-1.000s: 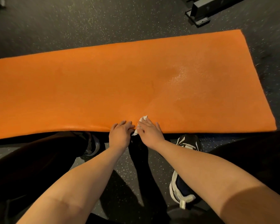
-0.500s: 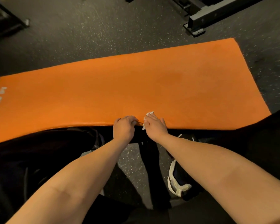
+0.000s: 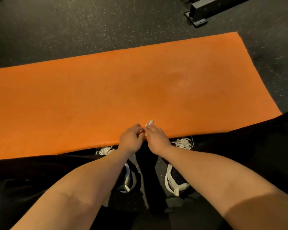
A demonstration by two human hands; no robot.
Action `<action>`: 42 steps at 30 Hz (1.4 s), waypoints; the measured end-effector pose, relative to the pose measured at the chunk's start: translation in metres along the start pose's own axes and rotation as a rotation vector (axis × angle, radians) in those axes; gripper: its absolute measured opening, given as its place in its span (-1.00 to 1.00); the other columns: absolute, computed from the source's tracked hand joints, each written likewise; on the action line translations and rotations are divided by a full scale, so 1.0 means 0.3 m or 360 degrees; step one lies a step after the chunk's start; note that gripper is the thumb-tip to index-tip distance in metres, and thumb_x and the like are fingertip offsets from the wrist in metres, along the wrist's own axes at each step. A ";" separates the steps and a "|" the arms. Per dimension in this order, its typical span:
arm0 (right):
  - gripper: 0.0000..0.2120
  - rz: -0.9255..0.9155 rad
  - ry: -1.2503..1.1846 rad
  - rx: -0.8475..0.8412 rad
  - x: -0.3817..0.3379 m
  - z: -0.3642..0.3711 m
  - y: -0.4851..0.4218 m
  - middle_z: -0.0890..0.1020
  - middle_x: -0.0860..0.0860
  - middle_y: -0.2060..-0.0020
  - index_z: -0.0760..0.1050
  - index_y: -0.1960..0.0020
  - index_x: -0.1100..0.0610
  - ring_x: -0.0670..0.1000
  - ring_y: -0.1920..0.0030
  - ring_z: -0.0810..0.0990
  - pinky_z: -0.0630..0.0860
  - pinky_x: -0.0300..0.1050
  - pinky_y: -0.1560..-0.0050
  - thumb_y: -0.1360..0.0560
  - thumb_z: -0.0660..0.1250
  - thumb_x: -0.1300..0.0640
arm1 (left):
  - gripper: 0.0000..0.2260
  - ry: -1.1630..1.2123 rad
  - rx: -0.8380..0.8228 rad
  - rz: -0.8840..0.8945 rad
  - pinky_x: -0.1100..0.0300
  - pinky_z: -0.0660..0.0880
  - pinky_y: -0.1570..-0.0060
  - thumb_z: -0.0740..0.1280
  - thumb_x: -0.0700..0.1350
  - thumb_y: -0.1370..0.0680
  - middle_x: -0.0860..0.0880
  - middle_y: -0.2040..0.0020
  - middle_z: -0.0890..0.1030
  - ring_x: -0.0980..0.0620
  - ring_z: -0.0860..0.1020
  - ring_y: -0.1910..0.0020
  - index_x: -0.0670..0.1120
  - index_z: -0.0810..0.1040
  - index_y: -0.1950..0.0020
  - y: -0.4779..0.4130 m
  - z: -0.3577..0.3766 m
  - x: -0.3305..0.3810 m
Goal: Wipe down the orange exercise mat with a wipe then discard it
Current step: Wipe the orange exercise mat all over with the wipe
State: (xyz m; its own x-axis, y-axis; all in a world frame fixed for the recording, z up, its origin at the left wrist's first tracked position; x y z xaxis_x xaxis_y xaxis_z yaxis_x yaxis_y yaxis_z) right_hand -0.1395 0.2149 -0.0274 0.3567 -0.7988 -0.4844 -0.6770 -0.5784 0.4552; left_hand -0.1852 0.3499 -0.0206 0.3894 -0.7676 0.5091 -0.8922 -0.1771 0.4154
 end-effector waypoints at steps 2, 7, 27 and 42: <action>-0.44 -0.0060 0.0036 -0.0075 0.018 0.021 -0.022 0.01 0.01 -0.65 0.05 -0.64 0.11 0.02 -0.64 -0.13 -0.11 0.14 -0.60 -0.68 0.12 0.23 | -0.63 -0.0130 -0.0054 -0.0074 -0.08 0.26 -0.41 0.15 0.07 -0.68 0.04 -0.59 0.27 -0.12 0.26 -0.51 0.12 0.40 -0.49 -0.027 -0.001 -0.004; -0.42 0.0452 0.0200 0.0071 0.129 -0.060 -0.078 -0.17 -0.06 -0.65 -0.09 -0.67 0.02 -0.01 -0.62 -0.27 -0.23 0.20 -0.58 -0.70 0.00 0.19 | -0.52 -0.0404 -0.0100 -0.0225 -0.20 0.01 -0.43 0.02 0.16 -0.67 0.15 -0.64 0.03 -0.07 0.06 -0.53 0.19 0.13 -0.60 -0.014 0.042 -0.031; -0.30 0.0435 0.0237 0.0168 0.101 -0.079 -0.255 -0.20 0.11 -0.64 -0.18 -0.65 0.14 0.10 -0.63 -0.22 -0.24 0.14 -0.60 -0.61 0.08 0.28 | -0.59 -0.0332 0.0169 -0.0477 -0.07 0.18 -0.19 0.11 0.09 -0.63 0.16 -0.58 0.21 -0.05 0.30 -0.29 0.18 0.29 -0.50 -0.132 0.074 -0.050; -0.30 0.0492 0.0255 0.0029 0.109 -0.105 -0.194 -0.23 0.00 -0.64 -0.21 -0.66 0.10 0.02 -0.62 -0.28 -0.25 0.23 -0.58 -0.63 0.06 0.24 | -0.49 -0.0354 -0.0144 -0.0437 -0.20 0.01 -0.38 -0.04 0.13 -0.68 0.13 -0.65 -0.11 -0.08 0.11 -0.47 0.15 -0.03 -0.63 -0.101 0.060 -0.025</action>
State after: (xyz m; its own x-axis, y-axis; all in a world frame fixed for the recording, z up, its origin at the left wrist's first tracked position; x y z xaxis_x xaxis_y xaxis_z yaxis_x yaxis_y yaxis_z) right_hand -0.0680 0.2171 -0.0462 0.2283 -0.9525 -0.2016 -0.7798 -0.3029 0.5478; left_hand -0.1653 0.3500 -0.0506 0.5435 -0.8159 0.1973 -0.7336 -0.3475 0.5840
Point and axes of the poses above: each hand's wrist, its own y-axis away from the middle knuckle, its own z-axis out of the palm, x = y × z, the point moved 2 cm from there along -y, towards the middle knuckle
